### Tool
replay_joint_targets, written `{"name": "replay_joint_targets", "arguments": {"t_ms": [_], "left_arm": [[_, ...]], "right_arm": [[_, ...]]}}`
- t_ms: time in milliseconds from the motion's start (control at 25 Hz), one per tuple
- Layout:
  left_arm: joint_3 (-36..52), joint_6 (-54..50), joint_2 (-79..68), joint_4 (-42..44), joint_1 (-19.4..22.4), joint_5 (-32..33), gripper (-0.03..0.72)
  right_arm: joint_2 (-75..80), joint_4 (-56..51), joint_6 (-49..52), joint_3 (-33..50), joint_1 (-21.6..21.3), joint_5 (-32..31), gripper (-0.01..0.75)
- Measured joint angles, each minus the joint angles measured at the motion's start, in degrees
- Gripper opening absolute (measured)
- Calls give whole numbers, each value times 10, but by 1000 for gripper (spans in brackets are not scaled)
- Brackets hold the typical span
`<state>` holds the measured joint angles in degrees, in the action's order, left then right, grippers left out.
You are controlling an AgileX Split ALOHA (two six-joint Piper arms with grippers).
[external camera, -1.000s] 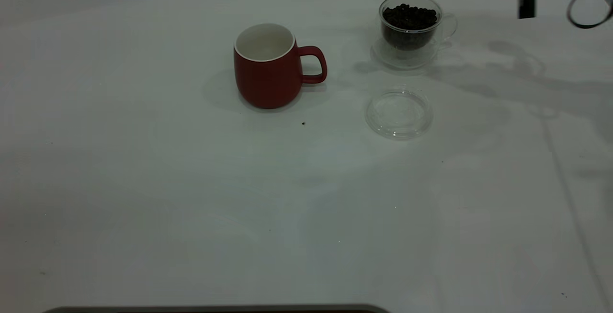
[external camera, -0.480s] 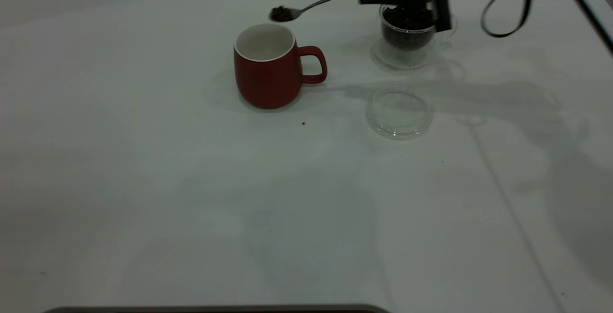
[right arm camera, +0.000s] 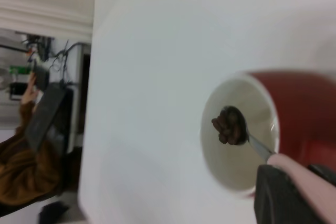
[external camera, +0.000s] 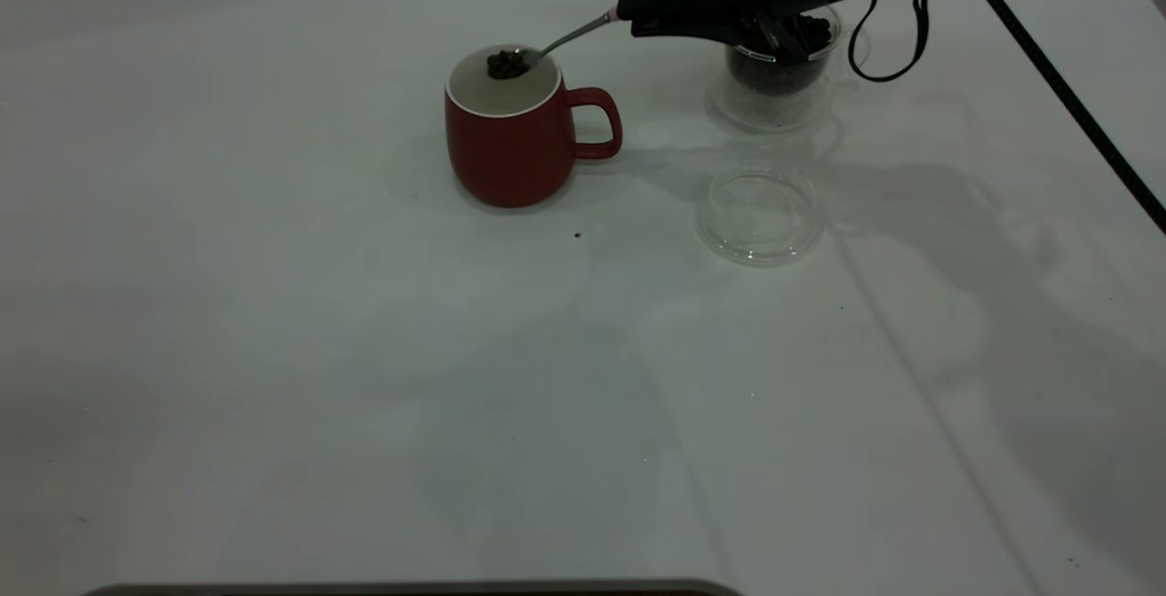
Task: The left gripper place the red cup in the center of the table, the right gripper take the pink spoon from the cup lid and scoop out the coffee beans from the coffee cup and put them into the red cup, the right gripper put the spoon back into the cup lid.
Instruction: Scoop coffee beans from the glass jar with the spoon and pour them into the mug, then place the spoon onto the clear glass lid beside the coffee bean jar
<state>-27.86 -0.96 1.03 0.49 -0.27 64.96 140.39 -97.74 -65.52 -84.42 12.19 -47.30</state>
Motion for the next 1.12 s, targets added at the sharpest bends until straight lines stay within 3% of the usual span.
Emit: {"name": "replay_joint_targets", "arguments": {"t_ms": [240, 520, 1120], "left_arm": [[0, 0, 0, 0, 0, 0, 587], [0, 0, 0, 0, 0, 0, 587], [0, -2, 0, 0, 0, 0, 587]], "right_arm": [[-1, -18, -155, 0, 4, 9, 96], [-28, 13, -257, 0, 9, 10, 96], [-103, 129, -230, 0, 8, -19, 96]]}}
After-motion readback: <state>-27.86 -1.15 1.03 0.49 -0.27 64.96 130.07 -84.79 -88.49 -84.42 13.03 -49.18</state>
